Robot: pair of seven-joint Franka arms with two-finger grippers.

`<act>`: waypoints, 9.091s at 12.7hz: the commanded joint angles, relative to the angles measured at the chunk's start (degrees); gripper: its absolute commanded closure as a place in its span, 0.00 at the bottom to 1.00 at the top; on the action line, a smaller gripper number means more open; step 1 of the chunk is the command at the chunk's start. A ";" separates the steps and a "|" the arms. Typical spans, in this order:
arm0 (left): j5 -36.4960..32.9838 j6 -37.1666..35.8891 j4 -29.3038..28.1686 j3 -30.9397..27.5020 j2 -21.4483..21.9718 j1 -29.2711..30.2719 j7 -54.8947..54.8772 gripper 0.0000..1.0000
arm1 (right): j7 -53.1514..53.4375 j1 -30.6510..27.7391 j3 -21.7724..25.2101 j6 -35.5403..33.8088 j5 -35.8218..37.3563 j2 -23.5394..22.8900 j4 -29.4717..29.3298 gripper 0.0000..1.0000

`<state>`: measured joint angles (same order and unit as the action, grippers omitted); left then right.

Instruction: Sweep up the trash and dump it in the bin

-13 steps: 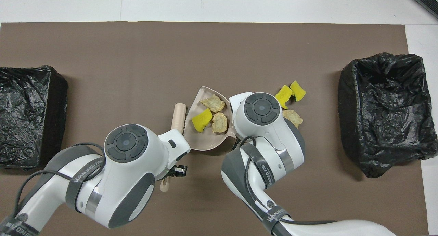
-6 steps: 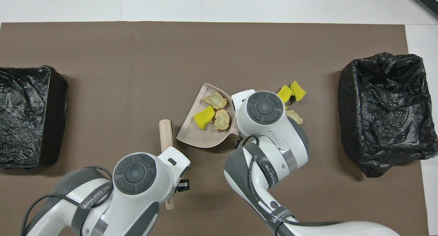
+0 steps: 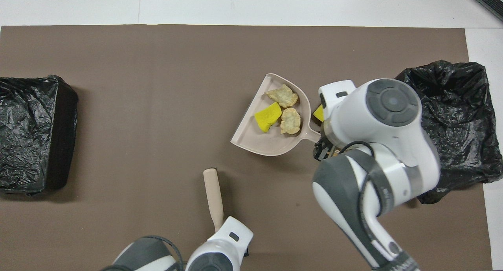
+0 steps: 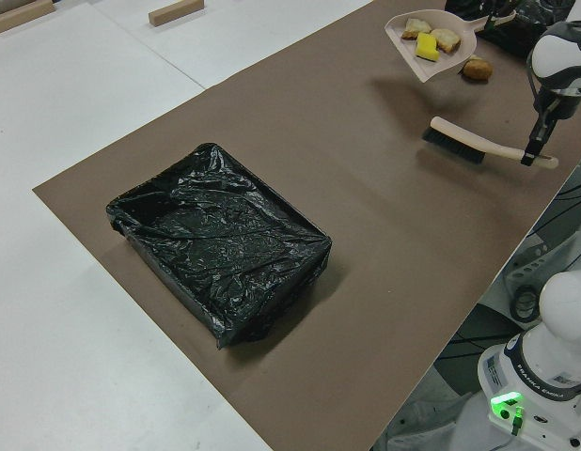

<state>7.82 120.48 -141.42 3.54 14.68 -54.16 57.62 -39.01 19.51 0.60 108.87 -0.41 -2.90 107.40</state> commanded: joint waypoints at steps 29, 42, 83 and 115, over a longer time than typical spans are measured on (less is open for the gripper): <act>-5.98 -10.60 30.48 -1.60 -6.86 26.00 -43.75 0.00 | -44.98 -32.43 -3.31 -8.30 39.99 9.92 -7.03 1.00; -7.73 -37.06 59.14 -1.87 -11.86 48.98 -69.31 0.00 | 54.32 -4.87 -7.28 -2.73 7.27 -6.21 -9.21 1.00; -8.18 -35.43 55.47 -1.61 -9.50 47.75 -65.97 0.00 | 74.69 31.45 -8.07 17.83 -17.60 16.43 38.38 0.00; -8.88 6.61 39.99 -1.78 -36.48 14.61 -24.66 0.74 | 58.89 -12.73 -7.63 -1.20 6.20 12.85 17.52 1.00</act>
<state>-0.17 126.26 -101.31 2.74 -21.92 -38.65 31.82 22.03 9.86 -6.18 110.52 3.08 15.15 131.33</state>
